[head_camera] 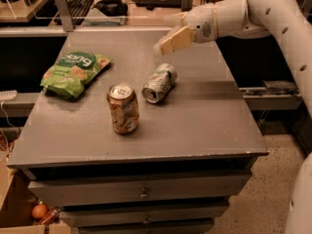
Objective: Knock 7up can over
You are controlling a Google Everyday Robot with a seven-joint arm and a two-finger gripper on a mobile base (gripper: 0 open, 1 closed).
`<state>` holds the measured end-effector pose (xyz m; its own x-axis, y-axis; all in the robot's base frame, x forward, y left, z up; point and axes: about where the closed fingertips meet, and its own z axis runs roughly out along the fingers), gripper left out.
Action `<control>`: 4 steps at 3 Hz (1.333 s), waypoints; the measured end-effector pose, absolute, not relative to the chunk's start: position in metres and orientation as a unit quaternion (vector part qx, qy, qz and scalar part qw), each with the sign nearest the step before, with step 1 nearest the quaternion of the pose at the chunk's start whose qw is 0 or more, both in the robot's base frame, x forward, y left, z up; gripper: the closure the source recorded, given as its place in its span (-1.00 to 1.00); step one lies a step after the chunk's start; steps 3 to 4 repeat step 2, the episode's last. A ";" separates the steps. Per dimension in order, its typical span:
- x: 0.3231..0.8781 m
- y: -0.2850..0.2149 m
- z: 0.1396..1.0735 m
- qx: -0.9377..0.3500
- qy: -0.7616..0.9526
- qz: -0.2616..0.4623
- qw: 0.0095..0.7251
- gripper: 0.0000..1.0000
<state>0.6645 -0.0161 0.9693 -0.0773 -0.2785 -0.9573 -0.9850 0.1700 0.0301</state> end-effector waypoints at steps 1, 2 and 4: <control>0.678 -0.056 0.979 -0.512 0.634 0.352 0.461 -1.00; 0.680 -0.057 0.983 -0.512 0.632 0.350 0.465 -1.00; 0.680 -0.057 0.983 -0.512 0.632 0.350 0.465 -1.00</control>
Offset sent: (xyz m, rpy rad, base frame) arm 0.0113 -0.0332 0.0079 -0.0430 -0.0391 -0.0491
